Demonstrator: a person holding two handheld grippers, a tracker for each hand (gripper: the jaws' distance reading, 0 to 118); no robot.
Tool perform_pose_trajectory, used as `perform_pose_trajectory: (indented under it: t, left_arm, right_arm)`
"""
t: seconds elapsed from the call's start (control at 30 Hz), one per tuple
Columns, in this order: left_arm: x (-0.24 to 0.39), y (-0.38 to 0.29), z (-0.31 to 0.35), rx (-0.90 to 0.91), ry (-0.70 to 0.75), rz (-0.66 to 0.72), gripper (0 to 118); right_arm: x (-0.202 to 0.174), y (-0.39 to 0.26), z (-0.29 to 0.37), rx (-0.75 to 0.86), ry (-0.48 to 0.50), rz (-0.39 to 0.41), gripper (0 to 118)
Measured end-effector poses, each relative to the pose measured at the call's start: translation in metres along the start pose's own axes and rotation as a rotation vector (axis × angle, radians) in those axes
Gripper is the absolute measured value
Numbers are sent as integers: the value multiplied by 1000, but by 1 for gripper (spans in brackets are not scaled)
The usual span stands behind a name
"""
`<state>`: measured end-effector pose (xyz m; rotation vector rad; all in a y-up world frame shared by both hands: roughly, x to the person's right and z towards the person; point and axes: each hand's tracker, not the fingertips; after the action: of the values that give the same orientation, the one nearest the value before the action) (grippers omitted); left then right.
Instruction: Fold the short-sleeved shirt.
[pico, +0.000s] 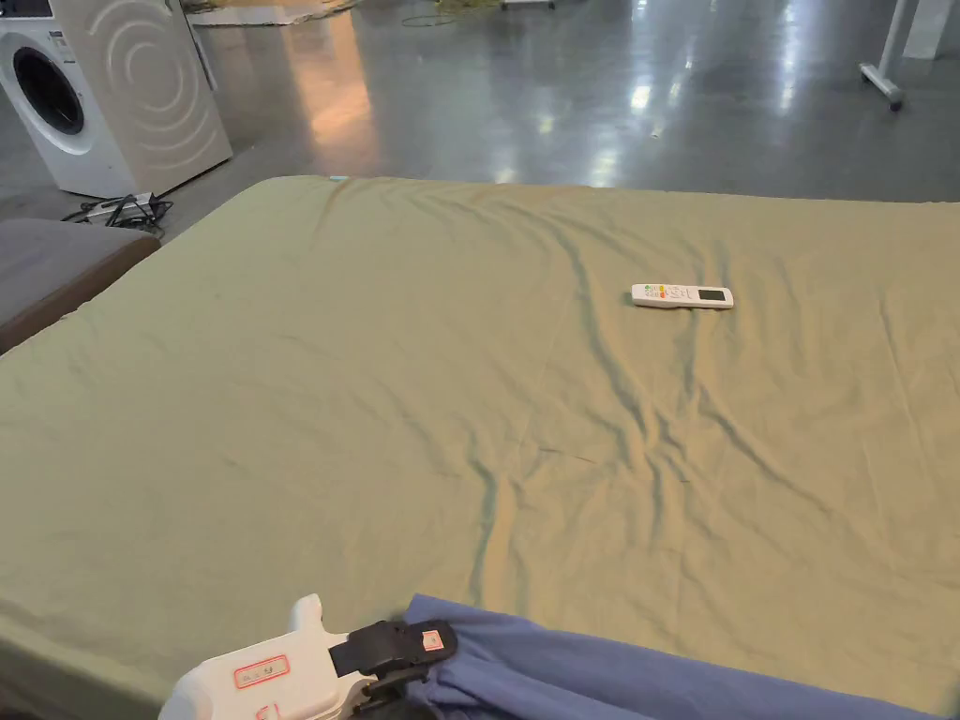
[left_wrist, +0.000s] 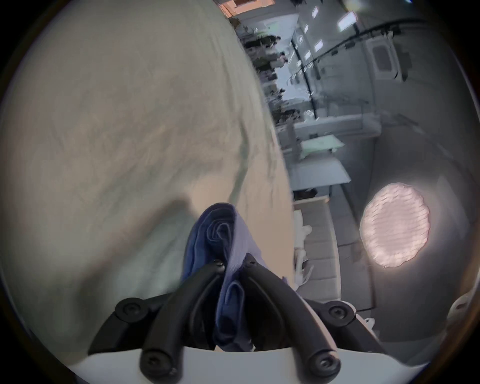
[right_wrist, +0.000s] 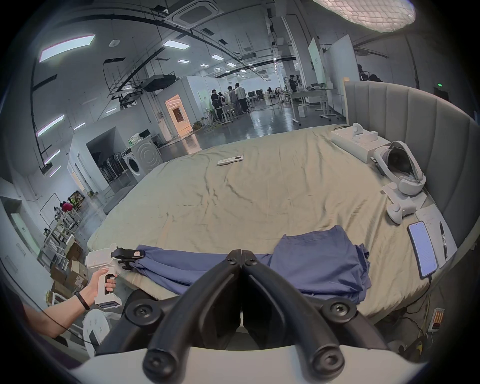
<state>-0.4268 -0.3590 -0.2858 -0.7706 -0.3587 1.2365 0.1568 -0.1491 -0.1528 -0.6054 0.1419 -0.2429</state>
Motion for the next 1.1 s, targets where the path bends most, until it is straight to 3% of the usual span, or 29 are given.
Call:
perform_pose_trajectory:
  t: [0.07, 0.17, 0.3, 0.4, 0.47, 0.57, 0.63, 0.77, 0.9, 0.93, 0.97, 1.03, 1.07, 1.1]
  left_arm:
    - [17, -6, 13, 9, 26, -9, 8]
    - [41, -2, 33, 75, 83, -143, 8]
    - [43, 40, 66, 162, 122, -170, 8]
    - [79, 44, 71, 120, 176, -316, 8]
    - [117, 20, 52, 64, 142, -467, 8]
    - [154, -26, 4, -33, 79, -557, 8]
    - [163, -57, -35, -95, 126, -609, 8]
    - [153, -120, -112, -252, 132, -622, 8]
    - [145, -164, -158, -313, 190, -674, 8]
    - [142, -170, -165, -315, 193, -686, 12]
    - [141, -174, -172, -332, 217, -687, 24]
    - [144, -179, -174, -405, 232, -666, 59]
    - [147, -181, -169, -394, 204, -662, 70]
    - [155, -182, -158, -368, 177, -662, 70]
  right_arm:
    - [8, -2, 3, -1, 1, -25, 0]
    - [16, -4, 9, 6, -5, -47, 0]
    - [25, -10, 20, 24, -5, -70, 0]
    - [32, -17, 23, 28, -7, -93, 0]
    - [36, -23, 22, 23, -18, -107, 0]
    - [41, -29, 25, 27, -18, -137, 0]
    - [41, -31, 32, 41, -14, -137, 0]
    - [43, -34, 48, 60, -44, -98, 0]
    - [56, -41, 62, 72, -78, -125, 0]
    - [61, -44, 65, 76, -84, -139, 0]
    - [65, -47, 66, 76, -93, -157, 0]
    - [73, -52, 67, 66, -100, -187, 0]
    - [76, -54, 66, 61, -100, -193, 0]
    - [75, -54, 66, 58, -106, -195, 0]
